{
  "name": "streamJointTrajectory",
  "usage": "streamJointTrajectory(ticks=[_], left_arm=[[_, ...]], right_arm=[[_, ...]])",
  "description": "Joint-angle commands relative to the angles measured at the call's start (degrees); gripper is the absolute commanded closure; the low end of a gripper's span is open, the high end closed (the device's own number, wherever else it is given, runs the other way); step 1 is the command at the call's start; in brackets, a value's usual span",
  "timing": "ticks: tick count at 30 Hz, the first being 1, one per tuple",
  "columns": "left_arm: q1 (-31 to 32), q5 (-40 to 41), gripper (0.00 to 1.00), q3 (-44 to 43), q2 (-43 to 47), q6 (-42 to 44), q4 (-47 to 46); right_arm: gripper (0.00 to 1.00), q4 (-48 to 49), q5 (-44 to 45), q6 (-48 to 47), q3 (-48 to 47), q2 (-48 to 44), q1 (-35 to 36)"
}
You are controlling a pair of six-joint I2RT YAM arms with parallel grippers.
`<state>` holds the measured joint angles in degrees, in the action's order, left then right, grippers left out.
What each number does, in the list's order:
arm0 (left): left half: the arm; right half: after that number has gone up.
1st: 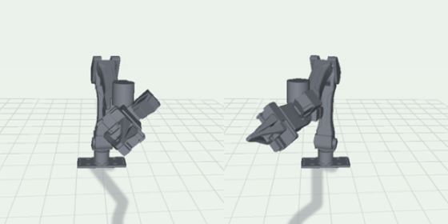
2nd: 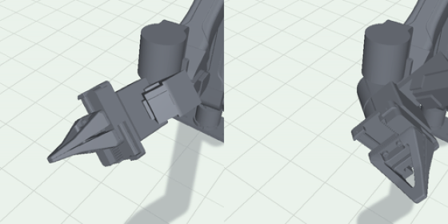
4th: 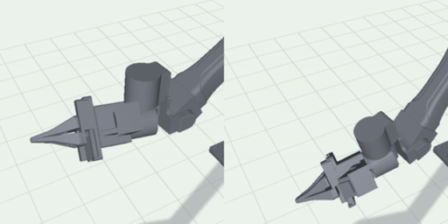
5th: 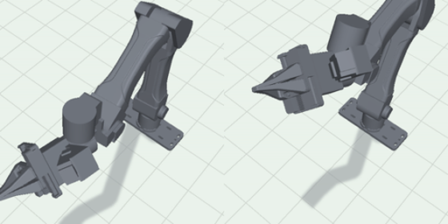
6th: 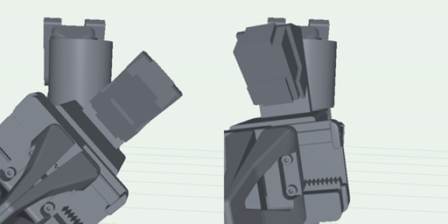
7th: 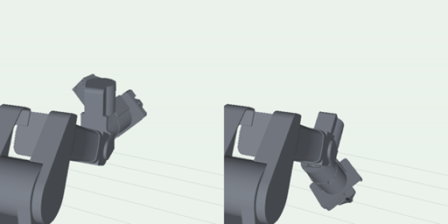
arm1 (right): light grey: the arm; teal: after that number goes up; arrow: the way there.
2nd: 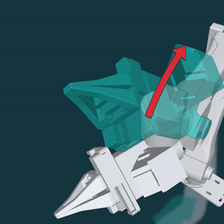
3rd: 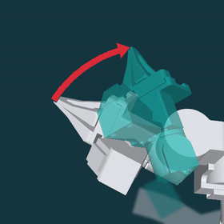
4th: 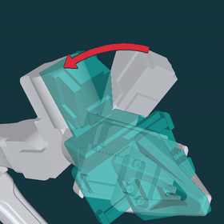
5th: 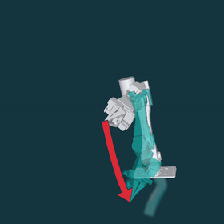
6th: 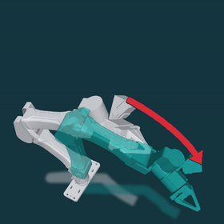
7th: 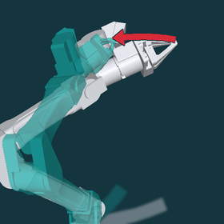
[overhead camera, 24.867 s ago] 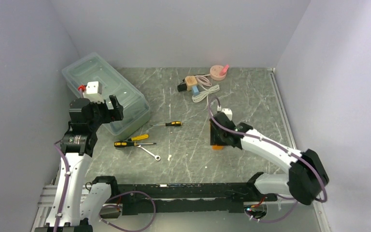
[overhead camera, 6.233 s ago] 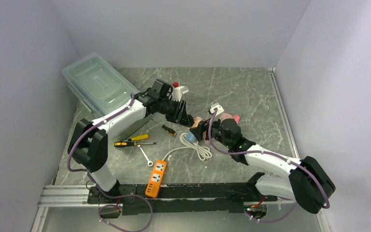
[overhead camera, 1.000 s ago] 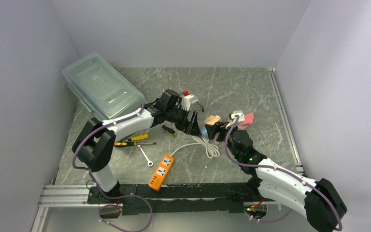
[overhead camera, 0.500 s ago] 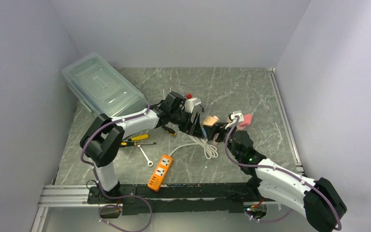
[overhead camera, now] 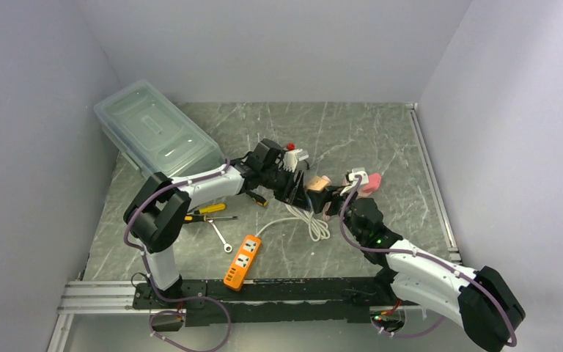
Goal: Pull the plug off the socket
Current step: Remove the plug from the socket.
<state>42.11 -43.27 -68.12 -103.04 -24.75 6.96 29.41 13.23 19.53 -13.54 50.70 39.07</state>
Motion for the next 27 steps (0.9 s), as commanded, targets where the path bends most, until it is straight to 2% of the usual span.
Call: streamJointTrajectory(ticks=[1, 4, 10, 18, 27], left_arm=[[0.3, -1.2, 0.63, -2.5, -0.4, 0.6, -0.4], [0.4, -1.5, 0.79, -2.7, -0.6, 0.8, -0.1], [0.8, -1.0, 1.0, -3.1, -0.7, 1.7, 1.0], [1.0, 0.3, 1.0, -4.0, -0.4, 4.2, 3.4], [-0.5, -0.3, 1.0, -4.3, 0.0, 6.4, 4.4]], right_arm=[[1.0, 8.4, 0.0, 2.2, -2.2, -0.7, 0.2], [1.0, 6.7, 2.2, 2.6, -2.9, -0.3, 0.3], [1.0, 0.0, 8.4, 4.5, -6.6, 3.1, 0.3], [1.0, -0.1, 8.1, 4.5, -6.8, 4.0, 0.3], [1.0, 8.2, -2.4, 1.8, -3.1, 0.7, 0.2]])
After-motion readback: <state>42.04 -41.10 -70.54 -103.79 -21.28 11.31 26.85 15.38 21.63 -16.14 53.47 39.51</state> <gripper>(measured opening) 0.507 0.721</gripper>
